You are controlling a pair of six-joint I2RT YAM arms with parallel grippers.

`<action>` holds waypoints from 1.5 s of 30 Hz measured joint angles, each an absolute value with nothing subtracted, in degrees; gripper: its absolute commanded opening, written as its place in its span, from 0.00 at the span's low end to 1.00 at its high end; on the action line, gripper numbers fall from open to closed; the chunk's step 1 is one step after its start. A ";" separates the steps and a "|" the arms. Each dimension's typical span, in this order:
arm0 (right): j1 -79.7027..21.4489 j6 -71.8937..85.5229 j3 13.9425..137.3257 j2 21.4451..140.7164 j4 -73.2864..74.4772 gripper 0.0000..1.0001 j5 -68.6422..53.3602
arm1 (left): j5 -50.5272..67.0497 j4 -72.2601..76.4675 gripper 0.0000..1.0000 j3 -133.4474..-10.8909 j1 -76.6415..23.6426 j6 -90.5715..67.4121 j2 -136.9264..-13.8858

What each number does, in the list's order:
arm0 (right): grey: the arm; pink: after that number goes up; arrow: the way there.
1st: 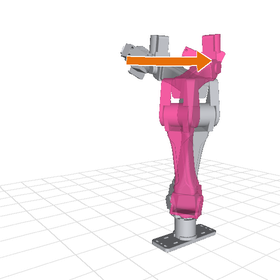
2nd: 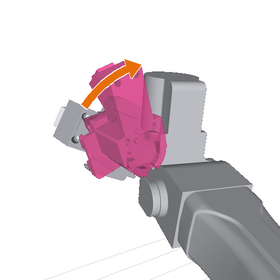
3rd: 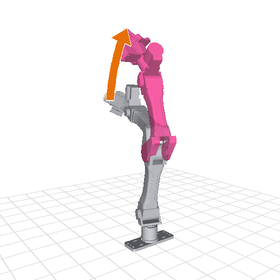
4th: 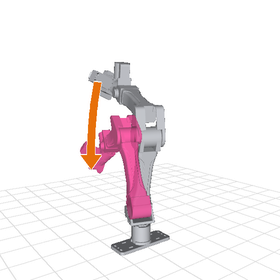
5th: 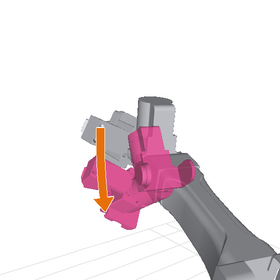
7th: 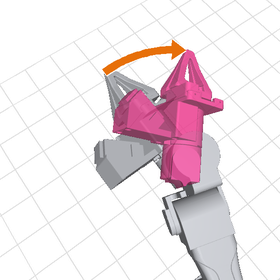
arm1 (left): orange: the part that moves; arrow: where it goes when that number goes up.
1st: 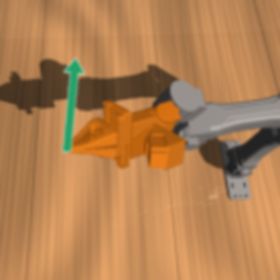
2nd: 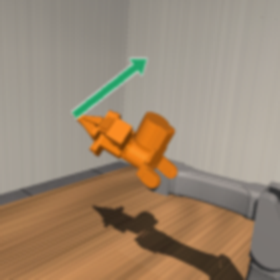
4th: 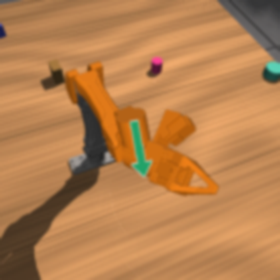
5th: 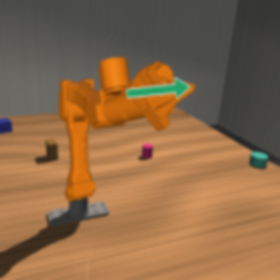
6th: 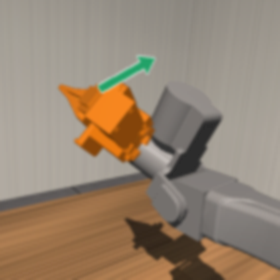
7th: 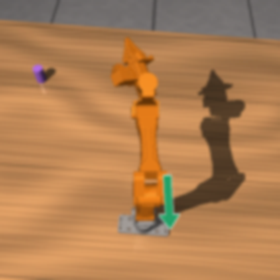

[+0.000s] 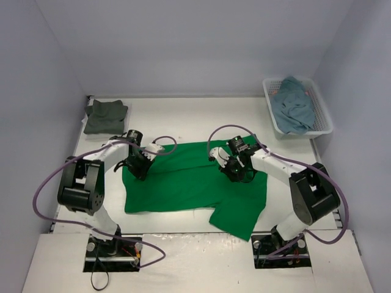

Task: Fold and stack the t-shirts
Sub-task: Fold the tshirt

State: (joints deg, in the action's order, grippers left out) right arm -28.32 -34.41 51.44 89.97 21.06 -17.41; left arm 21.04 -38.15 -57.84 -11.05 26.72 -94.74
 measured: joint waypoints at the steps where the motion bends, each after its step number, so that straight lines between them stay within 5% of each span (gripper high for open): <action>1: -27.99 -34.50 51.72 90.39 21.06 0.00 -17.41 | 20.69 -38.30 0.00 -58.76 -11.25 26.24 -96.14; 30: -17.54 -38.09 76.34 113.38 22.06 0.00 -20.95 | 14.57 -50.68 0.00 -83.42 -13.13 13.67 -115.77; 33: -17.54 -37.60 77.34 114.02 21.98 0.16 -20.99 | 12.67 -47.59 0.00 -85.01 -13.13 13.08 -116.20; 35: -17.32 -37.36 77.28 113.86 21.98 0.27 -21.30 | 11.81 -45.01 0.10 -85.14 -13.10 13.06 -116.01; 38: -17.23 -37.06 75.29 111.77 21.71 0.35 -21.65 | 11.64 -41.56 0.31 -84.62 -12.88 13.15 -114.59; 45: -17.17 -34.89 70.24 93.25 22.57 0.51 -23.29 | 13.06 -39.03 0.42 -81.19 -12.21 13.96 -99.33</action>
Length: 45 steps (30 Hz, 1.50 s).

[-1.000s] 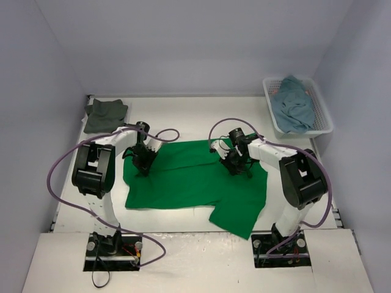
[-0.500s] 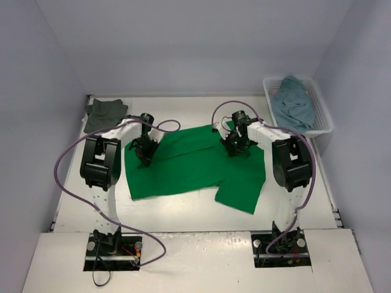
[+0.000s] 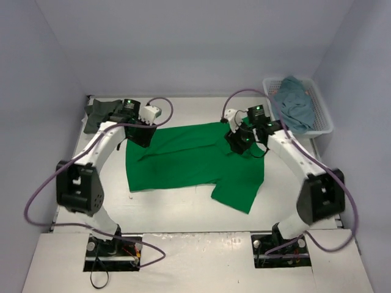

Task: Fold and stack the t-shirts
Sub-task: Fold the tshirt

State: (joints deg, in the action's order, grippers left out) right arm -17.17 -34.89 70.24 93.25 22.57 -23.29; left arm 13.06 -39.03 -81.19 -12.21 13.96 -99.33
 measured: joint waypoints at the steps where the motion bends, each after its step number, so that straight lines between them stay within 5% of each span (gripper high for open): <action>1: -17.17 -34.65 69.80 89.43 22.59 0.54 -23.46 | 13.65 -38.89 0.42 -80.60 -12.14 14.41 -96.27; 9: -26.20 -35.05 56.03 64.12 22.65 0.59 -15.29 | 18.06 -39.53 0.45 -65.36 -14.35 20.67 -67.29; 16: -34.24 -36.10 42.74 61.25 27.46 0.61 -4.54 | 16.14 -43.59 0.46 -51.59 -18.13 25.65 -57.71; 31: -52.29 -37.74 39.40 73.38 26.70 0.66 8.19 | 8.40 -44.49 0.46 -43.18 -24.71 29.23 -56.31; 45: -54.48 -37.78 37.89 77.54 26.35 0.70 9.63 | -0.21 -37.67 0.46 -39.46 -28.32 30.94 -72.40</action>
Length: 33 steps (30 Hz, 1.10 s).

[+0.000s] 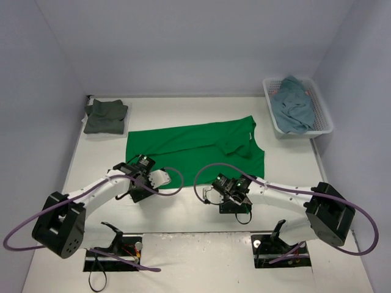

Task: Fold and stack the t-shirts
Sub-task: Fold the tshirt

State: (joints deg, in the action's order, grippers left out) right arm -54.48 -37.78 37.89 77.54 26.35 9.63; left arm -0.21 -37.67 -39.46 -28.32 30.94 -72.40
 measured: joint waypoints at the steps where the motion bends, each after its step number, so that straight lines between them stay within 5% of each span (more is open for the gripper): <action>1: -54.48 -37.85 37.89 77.82 26.33 0.70 9.61 | -0.51 -37.04 0.46 -39.46 -28.34 30.92 -73.71; 12: -54.92 -40.10 37.89 79.66 26.33 0.70 9.47 | -4.60 -32.99 0.45 -40.82 -28.45 30.79 -80.18; 17: -55.22 -40.16 37.89 79.64 26.33 0.70 9.41 | -6.94 -31.66 0.27 -42.11 -28.51 30.70 -82.70; 26: -55.24 -40.60 37.91 78.74 26.35 0.70 9.13 | -7.77 -31.07 0.26 -42.89 -28.51 30.04 -84.05; 33: -55.99 -40.77 38.59 78.74 26.37 0.72 8.38 | -6.28 -31.09 0.00 -42.96 -28.51 28.93 -84.12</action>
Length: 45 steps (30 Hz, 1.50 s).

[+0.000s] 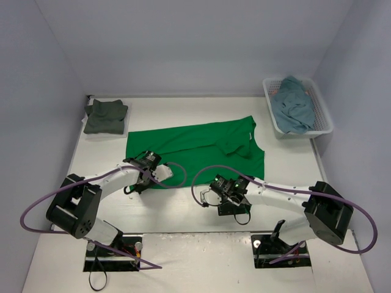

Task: Fold and stack the t-shirts
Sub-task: Fold the tshirt

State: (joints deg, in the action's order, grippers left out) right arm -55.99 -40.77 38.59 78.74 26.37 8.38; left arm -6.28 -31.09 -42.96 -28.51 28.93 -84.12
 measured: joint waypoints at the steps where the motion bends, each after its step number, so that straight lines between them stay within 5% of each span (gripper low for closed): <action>1: -56.23 -40.80 38.81 78.74 26.37 0.72 8.21 | -6.13 -31.07 0.00 -42.96 -28.51 28.84 -84.05; 40: -59.31 -39.48 40.32 83.22 26.81 0.71 7.77 | -6.26 -30.98 0.00 -42.76 -28.49 26.79 -81.43; 43: -58.65 -39.81 40.32 83.64 26.83 0.65 8.10 | -6.26 -30.98 0.00 -42.76 -28.51 26.79 -81.41; 45: -58.06 -40.40 40.47 84.38 27.20 0.52 8.34 | -6.26 -30.96 0.00 -42.76 -28.51 26.79 -81.41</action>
